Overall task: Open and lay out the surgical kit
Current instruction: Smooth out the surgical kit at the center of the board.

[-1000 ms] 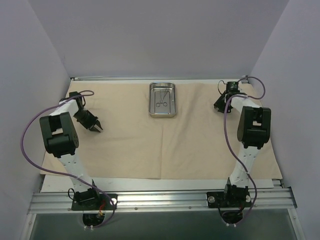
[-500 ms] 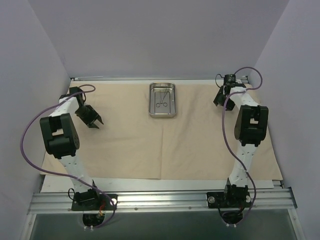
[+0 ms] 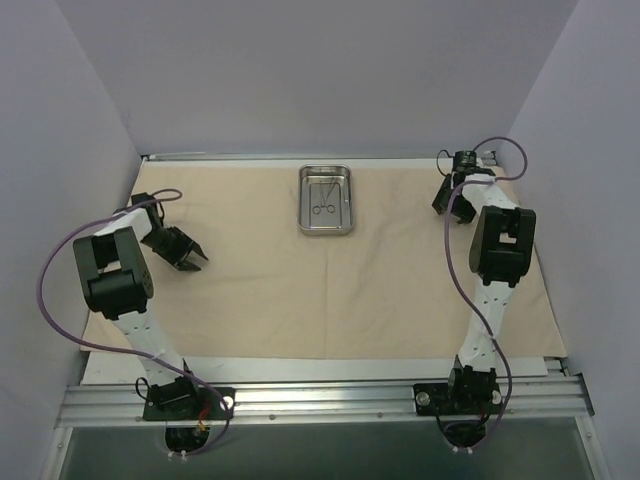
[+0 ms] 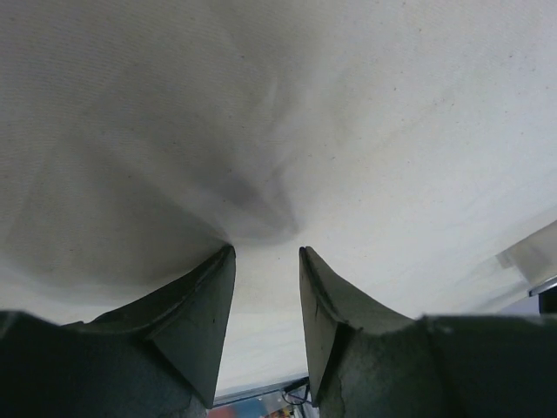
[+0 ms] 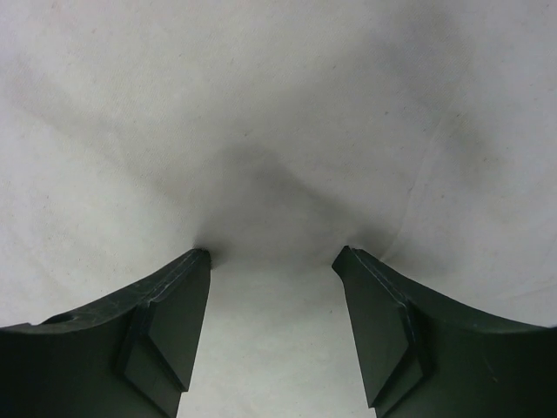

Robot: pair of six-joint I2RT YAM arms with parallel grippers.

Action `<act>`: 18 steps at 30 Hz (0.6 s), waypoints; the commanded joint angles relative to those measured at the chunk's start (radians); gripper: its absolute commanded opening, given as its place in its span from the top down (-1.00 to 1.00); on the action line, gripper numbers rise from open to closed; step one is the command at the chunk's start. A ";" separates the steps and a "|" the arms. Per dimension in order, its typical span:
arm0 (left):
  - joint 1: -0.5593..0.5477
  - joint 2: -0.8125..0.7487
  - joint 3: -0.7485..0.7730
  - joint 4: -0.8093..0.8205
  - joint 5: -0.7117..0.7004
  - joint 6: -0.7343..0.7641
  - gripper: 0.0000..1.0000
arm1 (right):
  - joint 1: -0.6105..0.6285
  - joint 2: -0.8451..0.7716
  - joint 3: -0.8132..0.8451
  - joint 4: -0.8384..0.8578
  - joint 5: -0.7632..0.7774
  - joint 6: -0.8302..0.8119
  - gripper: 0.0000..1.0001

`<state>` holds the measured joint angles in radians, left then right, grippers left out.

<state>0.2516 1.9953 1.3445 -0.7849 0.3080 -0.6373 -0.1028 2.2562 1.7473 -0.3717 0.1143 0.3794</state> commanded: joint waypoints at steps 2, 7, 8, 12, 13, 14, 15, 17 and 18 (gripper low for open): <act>0.031 -0.004 -0.083 0.058 -0.003 -0.009 0.06 | -0.046 0.111 0.032 -0.088 0.056 -0.045 -0.25; 0.041 -0.016 -0.091 0.058 -0.010 0.014 0.06 | -0.049 0.103 0.038 -0.087 0.004 -0.059 -0.26; 0.043 -0.018 -0.078 0.050 -0.020 0.022 0.06 | -0.046 0.091 0.012 -0.076 -0.013 -0.057 -0.27; 0.041 -0.067 -0.010 -0.005 -0.052 0.039 0.06 | -0.034 0.016 -0.006 -0.062 -0.031 -0.050 -0.32; 0.041 -0.088 -0.002 -0.011 -0.056 0.039 0.06 | -0.031 0.010 0.001 -0.067 -0.044 -0.047 -0.34; 0.040 -0.108 0.008 -0.010 -0.078 0.039 0.05 | -0.029 0.002 0.011 -0.075 -0.051 -0.042 -0.37; 0.040 -0.148 0.010 -0.005 -0.087 0.041 0.02 | -0.025 -0.012 0.027 -0.082 -0.062 -0.037 -0.39; 0.041 -0.165 0.018 0.009 -0.093 0.042 -0.04 | -0.006 -0.026 0.038 -0.085 -0.088 -0.027 -0.44; 0.043 -0.156 0.040 0.006 -0.089 0.048 -0.04 | 0.003 -0.036 0.050 -0.079 -0.100 -0.024 -0.46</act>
<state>0.2855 1.9137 1.3128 -0.7738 0.2668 -0.6178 -0.1242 2.2742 1.7851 -0.3630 0.0715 0.3393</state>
